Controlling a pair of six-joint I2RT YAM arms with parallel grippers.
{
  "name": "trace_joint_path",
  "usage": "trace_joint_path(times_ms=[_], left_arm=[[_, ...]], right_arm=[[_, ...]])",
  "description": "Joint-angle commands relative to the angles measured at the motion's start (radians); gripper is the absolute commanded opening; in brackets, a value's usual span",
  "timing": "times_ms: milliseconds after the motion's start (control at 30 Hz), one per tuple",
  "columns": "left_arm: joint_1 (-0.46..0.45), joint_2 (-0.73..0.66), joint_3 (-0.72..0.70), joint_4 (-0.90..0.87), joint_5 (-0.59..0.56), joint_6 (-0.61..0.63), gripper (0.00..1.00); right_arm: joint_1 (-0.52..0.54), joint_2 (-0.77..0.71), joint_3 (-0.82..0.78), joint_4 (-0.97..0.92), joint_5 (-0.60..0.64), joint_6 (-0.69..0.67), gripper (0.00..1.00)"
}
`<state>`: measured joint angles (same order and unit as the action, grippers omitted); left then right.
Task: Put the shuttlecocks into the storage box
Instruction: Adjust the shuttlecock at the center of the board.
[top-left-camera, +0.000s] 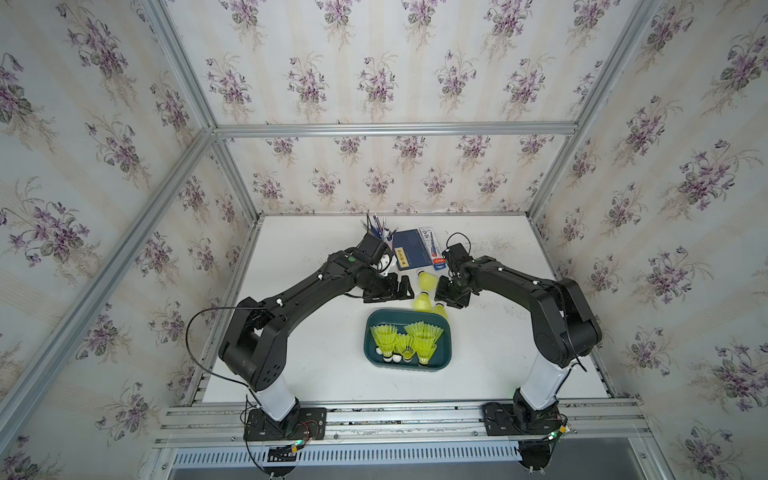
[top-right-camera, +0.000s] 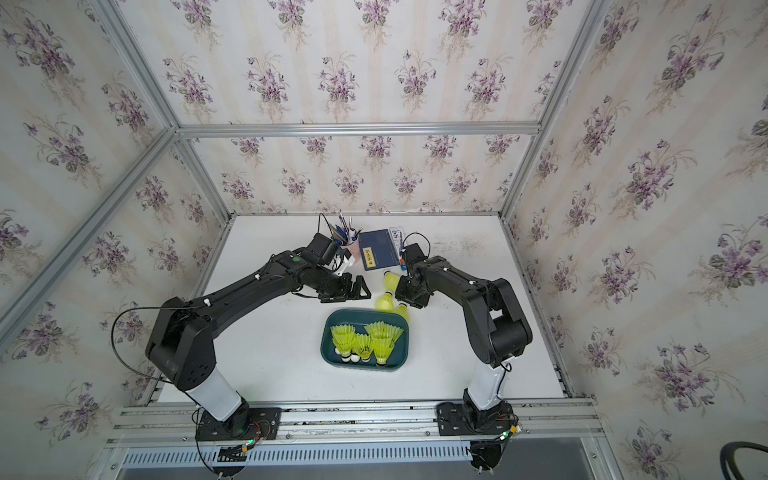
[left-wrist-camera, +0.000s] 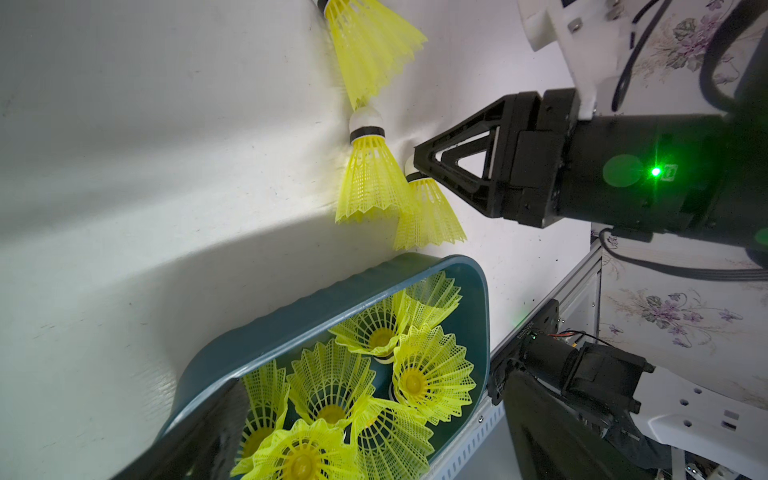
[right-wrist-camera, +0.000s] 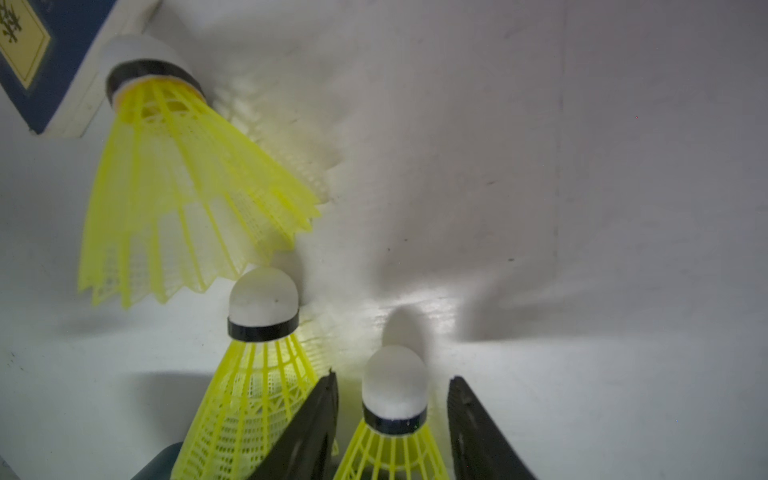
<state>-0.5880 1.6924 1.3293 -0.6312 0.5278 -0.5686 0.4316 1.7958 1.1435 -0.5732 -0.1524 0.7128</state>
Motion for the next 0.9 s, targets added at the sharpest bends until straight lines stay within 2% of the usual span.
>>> trace_joint_path(times_ms=[0,133,267,433,533,867], left_arm=[[0.001,0.003,-0.005,0.024,0.008,0.005,0.99],[0.001,0.003,-0.008,0.033,0.009,0.002,0.99],[0.001,0.004,-0.008,0.038,0.01,-0.001,0.99],[-0.003,0.004,-0.01,0.053,0.02,-0.008,0.99],[-0.012,0.006,-0.007,0.069,0.031,-0.009,0.99],[-0.06,0.109,0.125,0.076,0.056,0.018,0.99]], right_arm=[[0.001,-0.002,-0.019,0.015,-0.016,0.025,0.47],[0.001,0.012,-0.03,0.033,-0.026,0.049,0.46],[0.001,0.02,-0.029,0.044,-0.011,0.079,0.41],[-0.003,0.015,-0.023,0.044,0.03,0.142,0.27],[-0.017,-0.004,-0.015,0.034,0.061,0.179,0.22],[-0.184,-0.066,-0.072,0.088,0.005,0.369,0.17]])
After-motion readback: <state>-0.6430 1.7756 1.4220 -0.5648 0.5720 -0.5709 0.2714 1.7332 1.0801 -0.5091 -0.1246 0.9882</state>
